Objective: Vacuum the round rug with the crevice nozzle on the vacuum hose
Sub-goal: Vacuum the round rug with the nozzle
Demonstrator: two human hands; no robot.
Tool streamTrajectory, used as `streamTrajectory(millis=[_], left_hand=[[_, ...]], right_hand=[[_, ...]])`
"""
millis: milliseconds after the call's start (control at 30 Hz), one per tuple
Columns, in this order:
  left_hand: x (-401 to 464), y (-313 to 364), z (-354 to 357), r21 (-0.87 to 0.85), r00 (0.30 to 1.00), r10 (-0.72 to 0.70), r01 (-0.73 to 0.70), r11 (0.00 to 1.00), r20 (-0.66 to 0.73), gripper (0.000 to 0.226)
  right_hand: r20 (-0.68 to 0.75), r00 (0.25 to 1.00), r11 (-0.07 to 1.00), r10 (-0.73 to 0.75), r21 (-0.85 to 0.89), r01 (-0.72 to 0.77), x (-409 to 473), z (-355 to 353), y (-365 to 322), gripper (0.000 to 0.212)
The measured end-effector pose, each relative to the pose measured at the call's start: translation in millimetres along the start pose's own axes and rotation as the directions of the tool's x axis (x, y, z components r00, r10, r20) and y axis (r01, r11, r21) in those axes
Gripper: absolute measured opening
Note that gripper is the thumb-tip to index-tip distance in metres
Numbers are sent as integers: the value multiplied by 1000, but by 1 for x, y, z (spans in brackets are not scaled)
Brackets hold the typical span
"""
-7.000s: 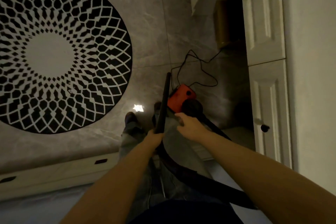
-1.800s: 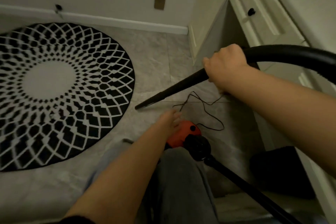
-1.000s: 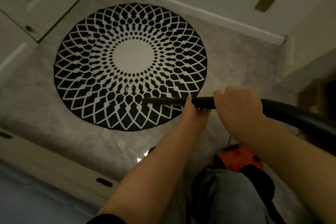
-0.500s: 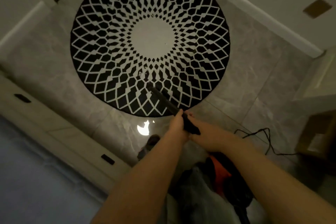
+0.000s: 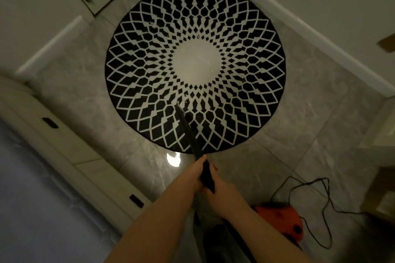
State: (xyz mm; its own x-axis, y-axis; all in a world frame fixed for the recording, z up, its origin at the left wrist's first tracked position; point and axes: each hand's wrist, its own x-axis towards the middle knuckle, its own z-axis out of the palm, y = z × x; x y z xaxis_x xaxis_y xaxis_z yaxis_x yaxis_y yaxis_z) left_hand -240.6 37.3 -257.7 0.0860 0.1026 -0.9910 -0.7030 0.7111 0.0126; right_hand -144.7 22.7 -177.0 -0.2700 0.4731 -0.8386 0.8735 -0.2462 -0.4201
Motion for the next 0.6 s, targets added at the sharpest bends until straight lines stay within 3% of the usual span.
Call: streamTrajectory(millis=[133,267,400,600], left_hand=[[6,-1,5,18,998,20,-19,1000,-58,40],[-4,6,14,48,999,40,-40,998,-10,39],[-9,25,15,56,999,5,-2,998,-47,48],[-19,42,-7,56,998,26,-30,998,57,42]], right_hand=[[-41,999,1000,9,-16,-9,0,2,-2,71],[-141,990,1000,-21,-12,19,3,9,0,76],[-109,993,999,-36,5,36,12,-1,-9,73],[-133,990,997,-50,54,57,15,-14,-31,65]])
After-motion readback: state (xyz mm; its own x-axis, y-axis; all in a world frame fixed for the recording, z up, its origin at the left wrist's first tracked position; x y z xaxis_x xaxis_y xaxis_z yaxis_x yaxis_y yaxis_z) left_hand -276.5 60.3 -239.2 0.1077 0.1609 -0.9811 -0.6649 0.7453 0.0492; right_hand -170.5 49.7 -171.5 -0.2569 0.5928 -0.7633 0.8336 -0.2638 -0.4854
